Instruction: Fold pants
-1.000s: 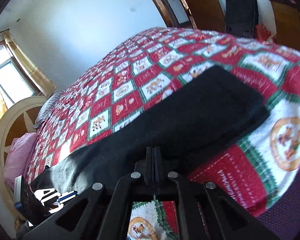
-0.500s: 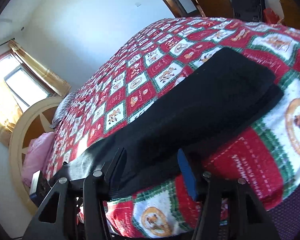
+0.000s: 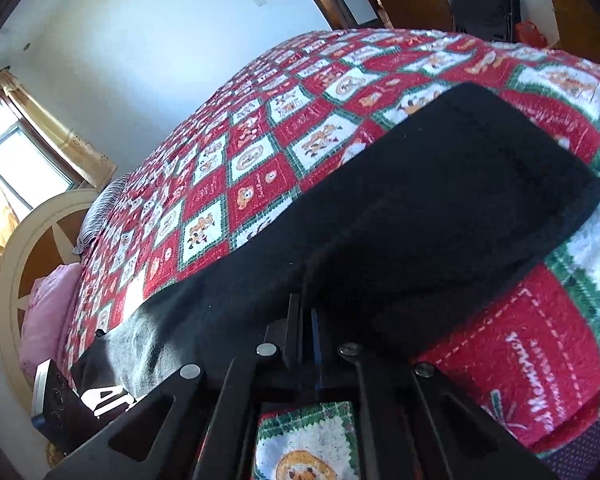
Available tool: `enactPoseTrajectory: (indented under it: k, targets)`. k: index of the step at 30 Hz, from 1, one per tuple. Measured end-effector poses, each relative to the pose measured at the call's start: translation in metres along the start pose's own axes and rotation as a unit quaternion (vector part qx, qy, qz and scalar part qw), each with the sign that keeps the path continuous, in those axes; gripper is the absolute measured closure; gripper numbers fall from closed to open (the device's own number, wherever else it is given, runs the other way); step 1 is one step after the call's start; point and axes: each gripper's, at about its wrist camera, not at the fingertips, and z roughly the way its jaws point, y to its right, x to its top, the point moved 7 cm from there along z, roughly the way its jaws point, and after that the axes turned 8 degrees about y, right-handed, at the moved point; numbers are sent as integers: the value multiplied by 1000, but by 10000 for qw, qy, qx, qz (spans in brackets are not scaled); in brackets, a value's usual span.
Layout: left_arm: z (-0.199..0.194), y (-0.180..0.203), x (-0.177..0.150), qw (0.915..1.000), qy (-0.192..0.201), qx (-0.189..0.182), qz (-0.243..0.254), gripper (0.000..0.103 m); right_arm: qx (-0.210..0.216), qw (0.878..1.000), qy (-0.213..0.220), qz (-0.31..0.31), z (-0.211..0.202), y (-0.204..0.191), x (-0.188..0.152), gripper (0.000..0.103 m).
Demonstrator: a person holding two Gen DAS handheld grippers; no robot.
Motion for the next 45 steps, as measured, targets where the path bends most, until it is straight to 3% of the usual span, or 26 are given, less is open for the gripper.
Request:
enactPoseTrajectory:
  k: [5, 11, 18, 23, 25, 27, 29, 30, 31, 33, 35, 39, 41, 45]
  targets:
    - [-4, 2, -5, 9989, -89, -433, -172, 98, -4, 9996, 148, -236, -23, -6, -1, 101]
    - [-6, 7, -8, 9989, -118, -451, -101, 98, -187, 9997, -65, -167, -9, 16, -15, 101]
    - [-26, 4, 11, 9984, 405, -356, -142, 97, -10, 9987, 340, -373, -39, -2, -6, 101]
    - [-8, 7, 1, 9996, 119, -226, 73, 91, -241, 9991, -15, -344, -20, 11, -15, 100]
    - [0, 5, -8, 9996, -106, -257, 64, 83, -150, 9993, -151, -309, -16, 15, -19, 100]
    - [-4, 4, -10, 9991, -55, -415, -52, 79, -232, 9990, -56, -388, -27, 17, -14, 95]
    - [-6, 2, -10, 9984, -76, -523, -190, 76, -566, 9963, 340, -553, -46, 22, 2, 60]
    - [-7, 2, -11, 9985, -65, -511, -161, 76, -719, 9935, 701, -534, -61, 27, 15, 58]
    - [-7, 4, -11, 9987, -64, -490, -129, 76, -817, 9906, 1017, -420, -74, 35, 28, 58]
    - [-9, 6, -10, 9991, -43, -422, -79, 76, -961, 9874, 1242, -212, -86, 51, 48, 58]
    - [-9, 8, -10, 9993, -50, -376, -25, 76, -1102, 9859, 1258, -18, -85, 68, 59, 58]
    - [-7, 7, -12, 9992, -58, -386, -69, 76, -1254, 9878, 875, 296, -62, 95, 55, 59]
    - [-5, 6, -12, 9991, -45, -405, -122, 76, -1492, 9837, 998, 61, -61, 97, 55, 89]
    - [-3, 6, -13, 9991, -38, -406, -116, 76, -1466, 9825, 1146, 47, -70, 103, 64, 94]
